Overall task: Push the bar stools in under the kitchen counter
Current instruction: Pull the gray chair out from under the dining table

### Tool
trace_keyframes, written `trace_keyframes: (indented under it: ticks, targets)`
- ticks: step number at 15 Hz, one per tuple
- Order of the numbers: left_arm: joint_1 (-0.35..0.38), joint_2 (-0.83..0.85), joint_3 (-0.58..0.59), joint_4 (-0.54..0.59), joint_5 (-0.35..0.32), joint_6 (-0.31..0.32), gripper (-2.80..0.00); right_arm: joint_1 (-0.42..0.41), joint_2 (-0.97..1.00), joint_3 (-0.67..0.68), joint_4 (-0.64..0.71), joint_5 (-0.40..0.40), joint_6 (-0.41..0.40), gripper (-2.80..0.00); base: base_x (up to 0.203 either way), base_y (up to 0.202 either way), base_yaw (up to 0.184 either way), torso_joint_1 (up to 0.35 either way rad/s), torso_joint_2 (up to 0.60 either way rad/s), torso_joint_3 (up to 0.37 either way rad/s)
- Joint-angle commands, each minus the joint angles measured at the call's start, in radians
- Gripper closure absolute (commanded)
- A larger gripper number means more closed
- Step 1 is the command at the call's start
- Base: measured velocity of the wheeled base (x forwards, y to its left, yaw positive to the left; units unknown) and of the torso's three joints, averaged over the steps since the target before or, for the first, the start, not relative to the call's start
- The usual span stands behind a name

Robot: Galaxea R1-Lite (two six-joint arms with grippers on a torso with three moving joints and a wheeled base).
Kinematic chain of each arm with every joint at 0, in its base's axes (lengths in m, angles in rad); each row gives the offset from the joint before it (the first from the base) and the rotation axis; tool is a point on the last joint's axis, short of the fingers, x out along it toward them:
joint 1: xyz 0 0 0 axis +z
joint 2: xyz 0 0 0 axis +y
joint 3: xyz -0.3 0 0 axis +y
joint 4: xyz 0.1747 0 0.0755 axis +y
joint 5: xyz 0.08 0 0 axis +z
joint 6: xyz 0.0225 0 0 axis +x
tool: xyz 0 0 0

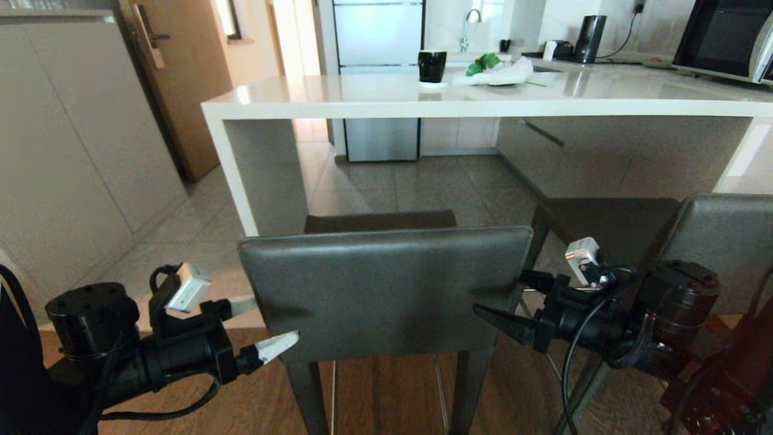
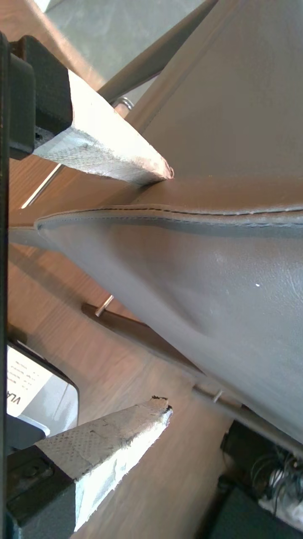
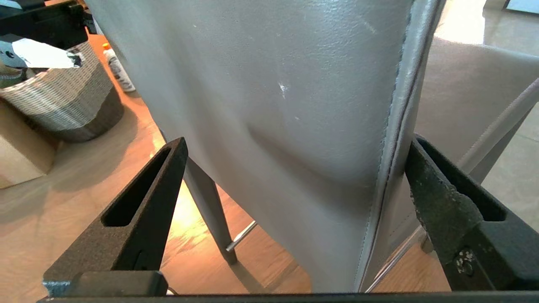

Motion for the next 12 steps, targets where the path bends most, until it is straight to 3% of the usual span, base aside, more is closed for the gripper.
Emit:
trace_keyframes:
  ticks: [1, 4, 8, 12]
  targets:
    - [0.0, 0.0, -0.002, -0.01, -0.005, 0.001, -2.8, 0.0, -0.002, 0.002, -0.007, 0.004, 0.0, -2.8, -0.195, 0.0, -0.002, 0.006, 0.0, -0.001]
    - [0.001, -0.001, -0.004, -0.01, -0.004, 0.0, -2.8, -0.001, -0.002, 0.002, -0.007, 0.003, 0.0, -2.8, -0.151, 0.0, 0.001, -0.005, 0.0, 0.001]
    - [0.017, 0.007, -0.006, -0.01, 0.0, 0.0, -2.8, -0.011, -0.005, 0.002, -0.007, -0.005, 0.0, -2.8, 0.0, 0.0, 0.0, 0.0, 0.0, 0.0]
    - [0.111, -0.006, 0.012, -0.01, -0.011, -0.002, -2.8, -0.148, -0.027, 0.017, -0.007, 0.024, 0.004, -2.8, 0.0, 0.0, 0.0, 0.0, 0.0, 0.0]
